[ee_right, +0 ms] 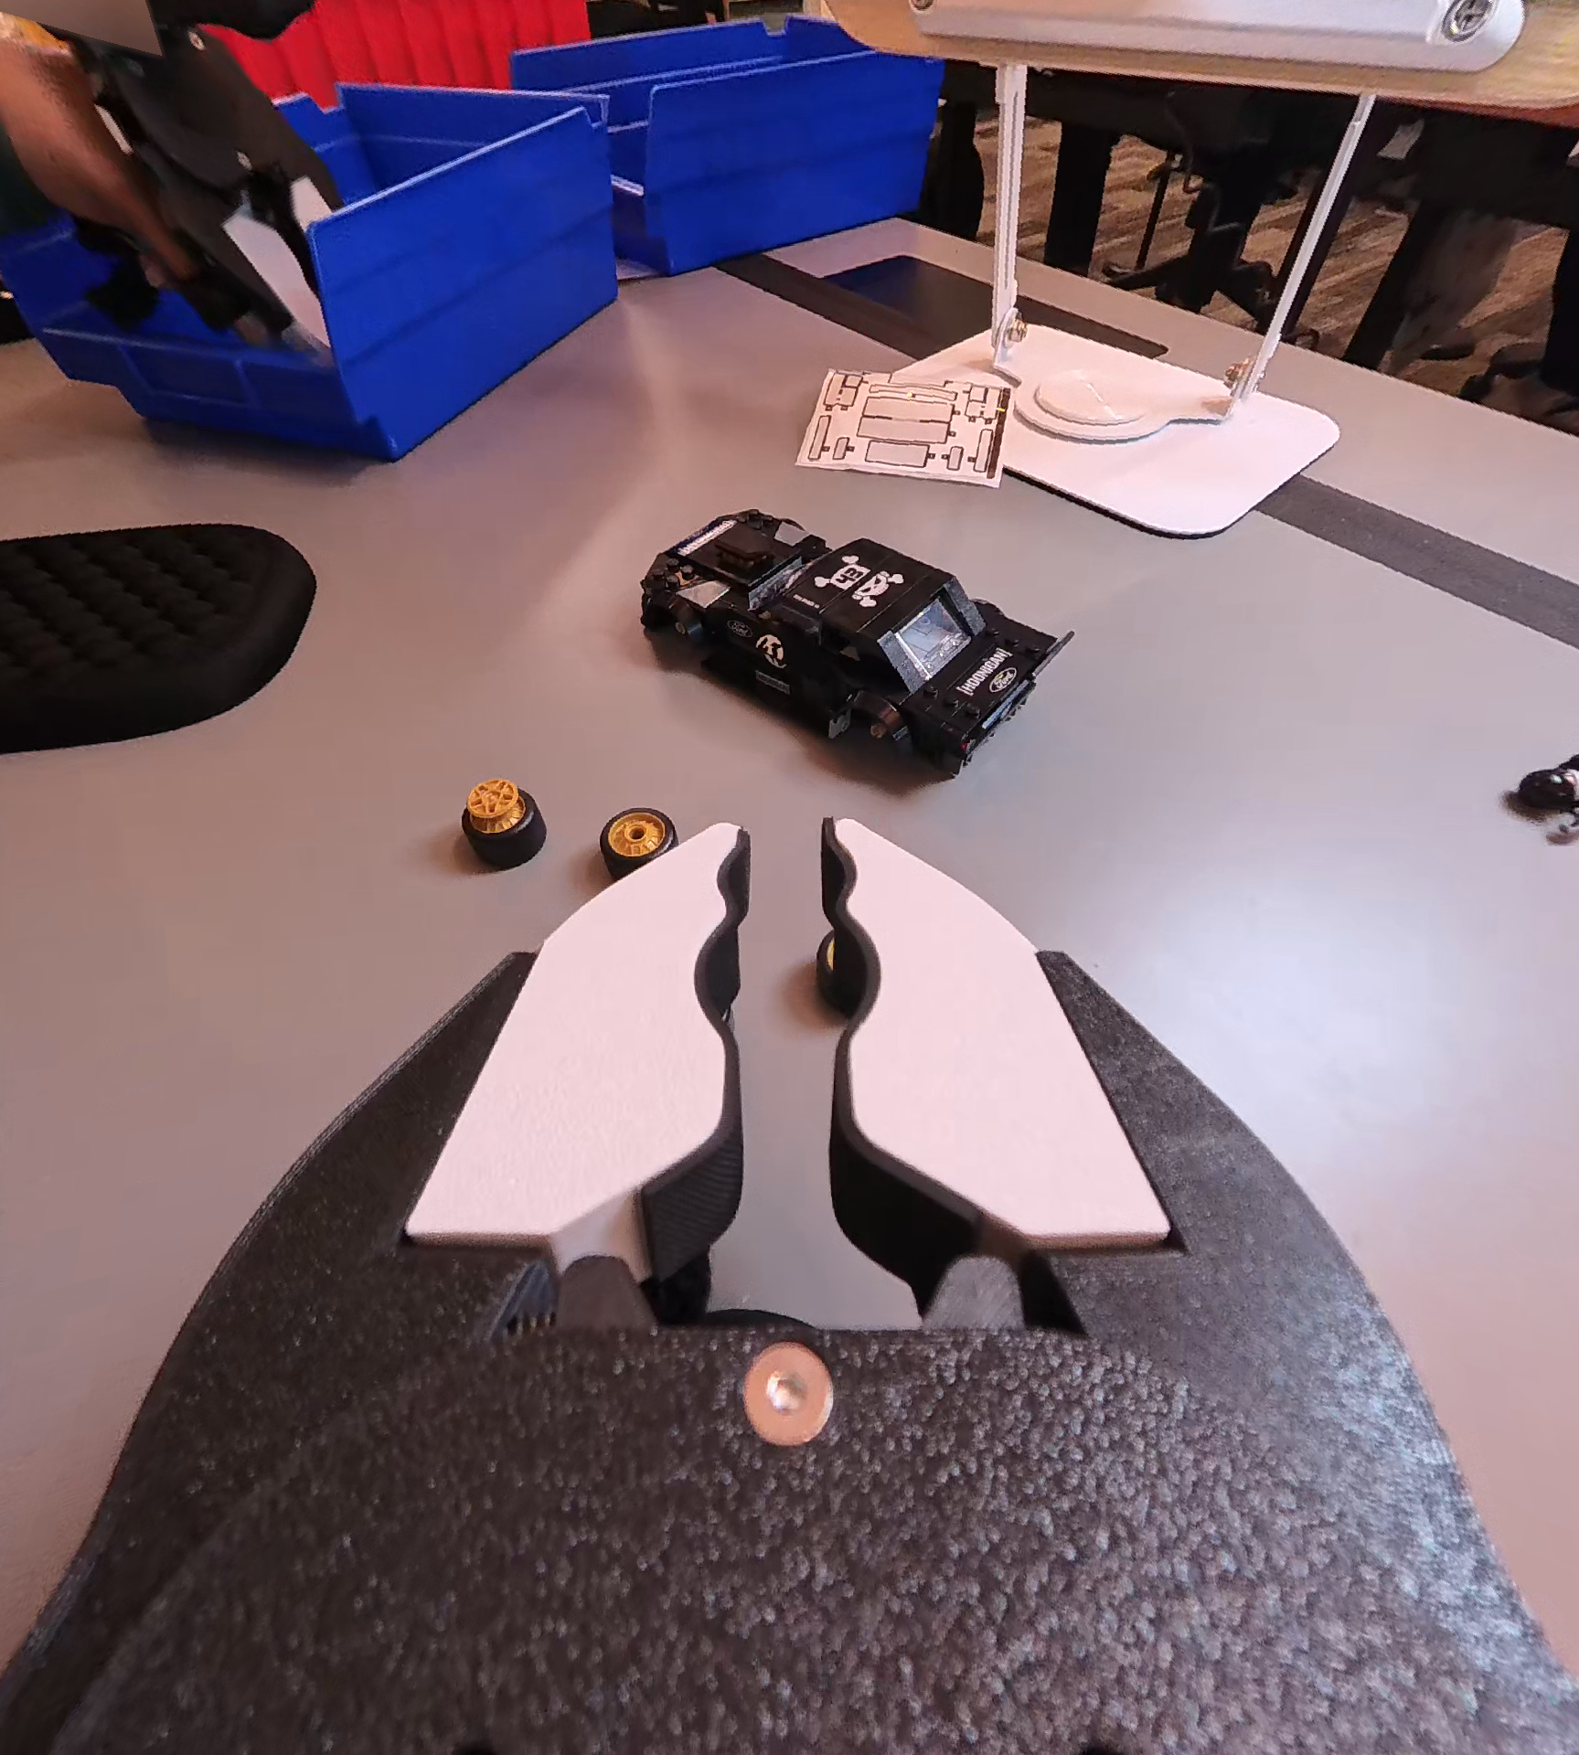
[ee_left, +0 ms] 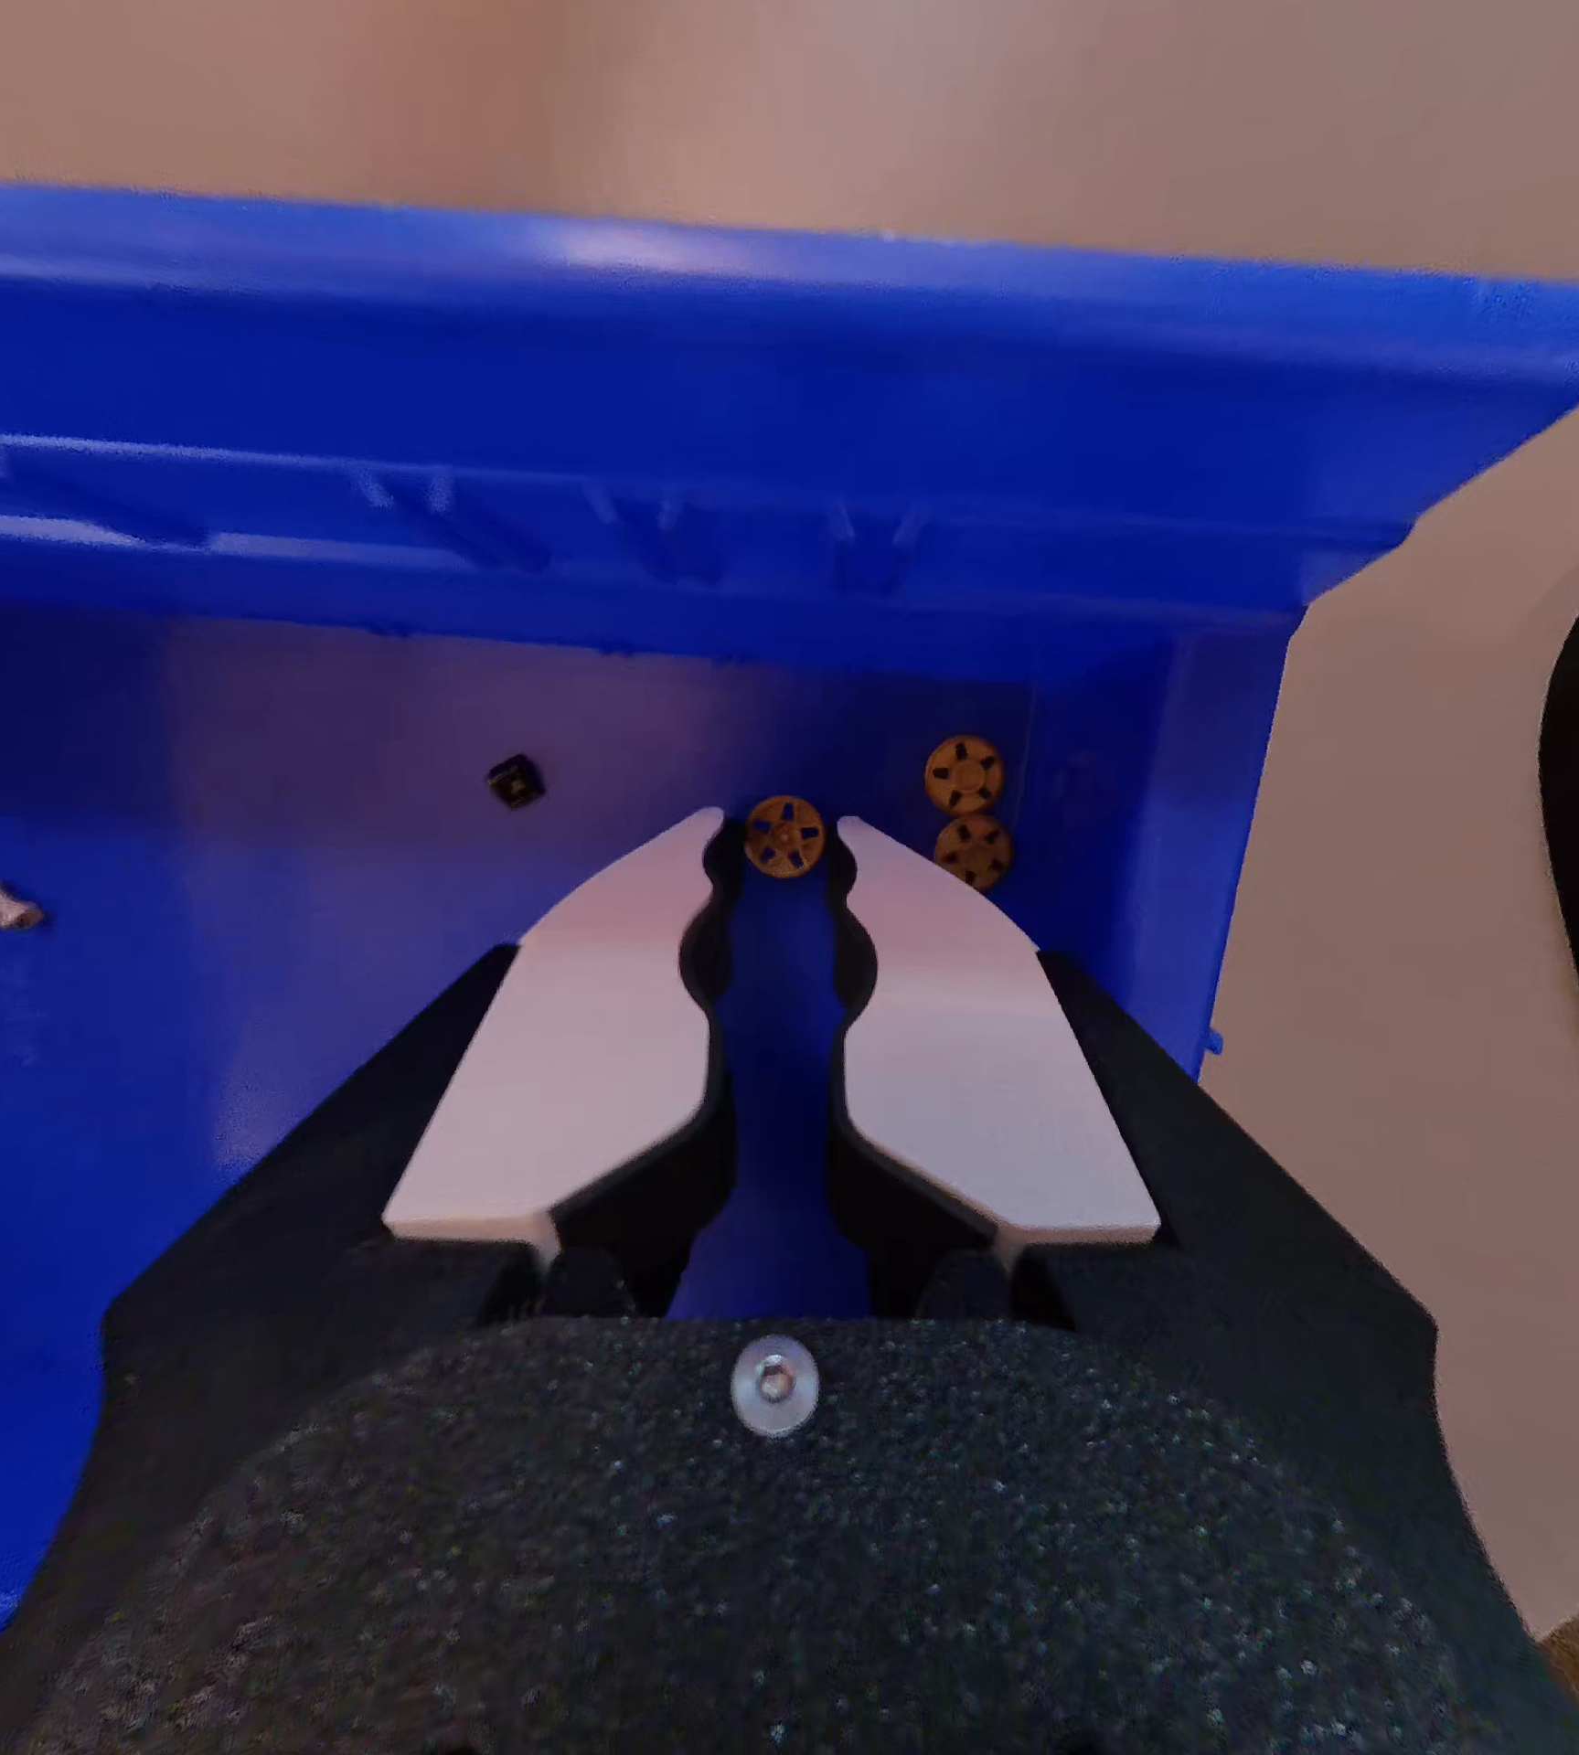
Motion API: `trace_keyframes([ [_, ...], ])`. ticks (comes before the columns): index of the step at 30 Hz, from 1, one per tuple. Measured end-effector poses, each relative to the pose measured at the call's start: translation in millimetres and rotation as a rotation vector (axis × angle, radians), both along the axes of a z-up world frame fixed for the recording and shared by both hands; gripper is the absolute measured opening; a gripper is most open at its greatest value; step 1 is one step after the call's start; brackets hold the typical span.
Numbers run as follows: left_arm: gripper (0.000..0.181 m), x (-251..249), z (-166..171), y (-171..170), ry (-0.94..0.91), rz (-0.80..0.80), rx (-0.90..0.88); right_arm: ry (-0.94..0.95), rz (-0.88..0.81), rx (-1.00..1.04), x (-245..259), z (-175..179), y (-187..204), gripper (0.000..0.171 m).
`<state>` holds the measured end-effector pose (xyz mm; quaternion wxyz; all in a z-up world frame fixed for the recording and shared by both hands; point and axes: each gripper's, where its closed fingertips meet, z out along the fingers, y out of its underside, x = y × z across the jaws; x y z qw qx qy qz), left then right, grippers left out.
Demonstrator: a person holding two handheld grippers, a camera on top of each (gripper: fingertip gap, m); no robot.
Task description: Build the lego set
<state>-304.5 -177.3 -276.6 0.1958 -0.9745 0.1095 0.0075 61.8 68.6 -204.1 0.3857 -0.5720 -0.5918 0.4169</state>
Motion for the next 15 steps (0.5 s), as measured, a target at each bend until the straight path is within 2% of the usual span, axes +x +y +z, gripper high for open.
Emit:
trace_keyframes([
  [2, 0.017, -7.7, 19.4, -0.7, 0.052, 0.026, 0.038, 0.005, -0.007, 0.008, 1.2, 1.7, 2.8, 0.014],
  [5, 0.016, -7.4, 77.2, 6.9, 0.165, 0.044, 0.156, 0.012, -0.029, 0.026, 5.3, 5.4, 11.5, 0.014],
  [7, 0.016, 5.8, 116.4, 17.8, 0.26, 0.015, 0.212, 0.019, -0.05, 0.035, 8.1, 6.9, 18.2, 0.014],
  [9, 0.016, 39.8, 144.6, 40.2, 0.279, -0.062, 0.277, 0.024, -0.068, 0.042, 10.2, 7.0, 23.0, 0.014],
  [12, 0.016, 118.5, 153.9, 85.1, 0.192, -0.253, 0.34, 0.04, -0.077, 0.039, 12.4, 7.1, 24.8, 0.014],
  [15, 0.016, 201.4, 128.0, 126.6, 0.037, -0.459, 0.339, 0.046, -0.089, 0.044, 15.5, 6.1, 26.8, 0.014],
])
